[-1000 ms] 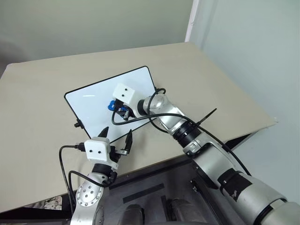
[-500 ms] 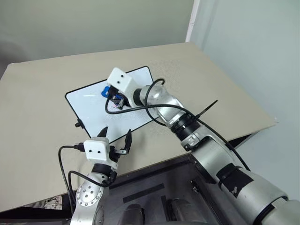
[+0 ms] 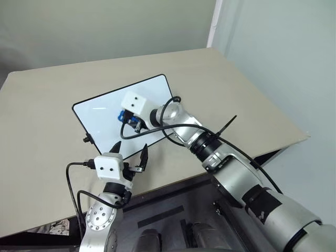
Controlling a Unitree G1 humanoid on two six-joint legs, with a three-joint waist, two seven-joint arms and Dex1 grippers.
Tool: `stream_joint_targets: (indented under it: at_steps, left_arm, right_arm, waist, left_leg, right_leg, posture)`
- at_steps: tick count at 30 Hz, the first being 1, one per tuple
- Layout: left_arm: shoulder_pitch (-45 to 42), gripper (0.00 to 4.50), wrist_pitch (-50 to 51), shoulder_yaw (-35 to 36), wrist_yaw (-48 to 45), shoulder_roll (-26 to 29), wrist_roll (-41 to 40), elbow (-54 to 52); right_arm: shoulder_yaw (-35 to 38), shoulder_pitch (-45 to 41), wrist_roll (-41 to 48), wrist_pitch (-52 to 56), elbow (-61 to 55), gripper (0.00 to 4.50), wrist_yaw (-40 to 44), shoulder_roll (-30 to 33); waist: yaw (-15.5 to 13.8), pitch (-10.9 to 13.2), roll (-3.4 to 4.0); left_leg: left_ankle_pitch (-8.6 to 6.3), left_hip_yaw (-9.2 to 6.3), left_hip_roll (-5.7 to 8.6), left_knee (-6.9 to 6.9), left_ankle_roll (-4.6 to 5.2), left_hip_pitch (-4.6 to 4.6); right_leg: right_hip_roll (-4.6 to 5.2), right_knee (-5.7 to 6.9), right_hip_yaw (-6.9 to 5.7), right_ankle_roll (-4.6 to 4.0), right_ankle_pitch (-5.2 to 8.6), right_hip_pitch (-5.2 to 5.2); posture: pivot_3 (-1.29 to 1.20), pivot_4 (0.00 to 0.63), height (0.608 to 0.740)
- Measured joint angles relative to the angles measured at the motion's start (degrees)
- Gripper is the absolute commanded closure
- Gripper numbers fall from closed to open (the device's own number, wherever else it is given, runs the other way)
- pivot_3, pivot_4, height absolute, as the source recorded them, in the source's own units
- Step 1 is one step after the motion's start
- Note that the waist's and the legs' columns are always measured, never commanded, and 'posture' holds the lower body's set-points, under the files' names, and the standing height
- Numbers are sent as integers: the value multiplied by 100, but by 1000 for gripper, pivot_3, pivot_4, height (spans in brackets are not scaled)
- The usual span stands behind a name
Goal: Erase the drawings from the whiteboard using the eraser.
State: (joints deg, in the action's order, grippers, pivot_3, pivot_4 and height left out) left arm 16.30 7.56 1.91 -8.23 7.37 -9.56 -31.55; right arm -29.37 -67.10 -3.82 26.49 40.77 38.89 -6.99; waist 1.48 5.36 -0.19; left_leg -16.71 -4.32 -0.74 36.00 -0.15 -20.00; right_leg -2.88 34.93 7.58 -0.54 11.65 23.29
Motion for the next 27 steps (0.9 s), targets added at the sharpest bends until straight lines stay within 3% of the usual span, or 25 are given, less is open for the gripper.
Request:
stream_joint_targets:
  at_steps: [9, 16, 19, 27]
  left_arm:
    - [50, 0, -16, 5, 0, -42, 3, 0]
    - [87, 0, -48, 10, 0, -55, 5, 0]
    - [102, 0, -53, 10, 1, -60, 6, 0]
    - [97, 0, -53, 6, 1, -61, 6, -1]
  right_arm:
    - [-176, 117, -83, 96, -17, 3180, 132, 30]
    - [588, -419, 63, -21, 759, 3180, -729, -35]
    - [900, -598, 133, -117, 1081, 3180, -1027, -43]
    - [923, -592, 139, -221, 976, 3180, -869, -51]
  waist:
    - [-7, 0, 0]
    - [-17, 3, -1]
    - [-21, 3, -2]
    - [-17, 1, -4]
  left_leg:
    - [1, 0, 0, 4, -2, 1]
    - [-2, -1, 0, 4, -8, -3]
    - [-28, 0, 0, 5, -54, -6]
    - [-8, 1, -2, 4, -18, -5]
  right_leg:
    - [0, -1, -6, -13, -9, 5]
    - [0, 0, -8, -26, -17, 15]
    - [1, -1, -9, -27, -18, 24]
    - [1, -3, -15, -4, -39, 40]
  posture:
    - [0, 150, 727]
    - [0, 150, 727]
    - [0, 150, 727]
    - [0, 150, 727]
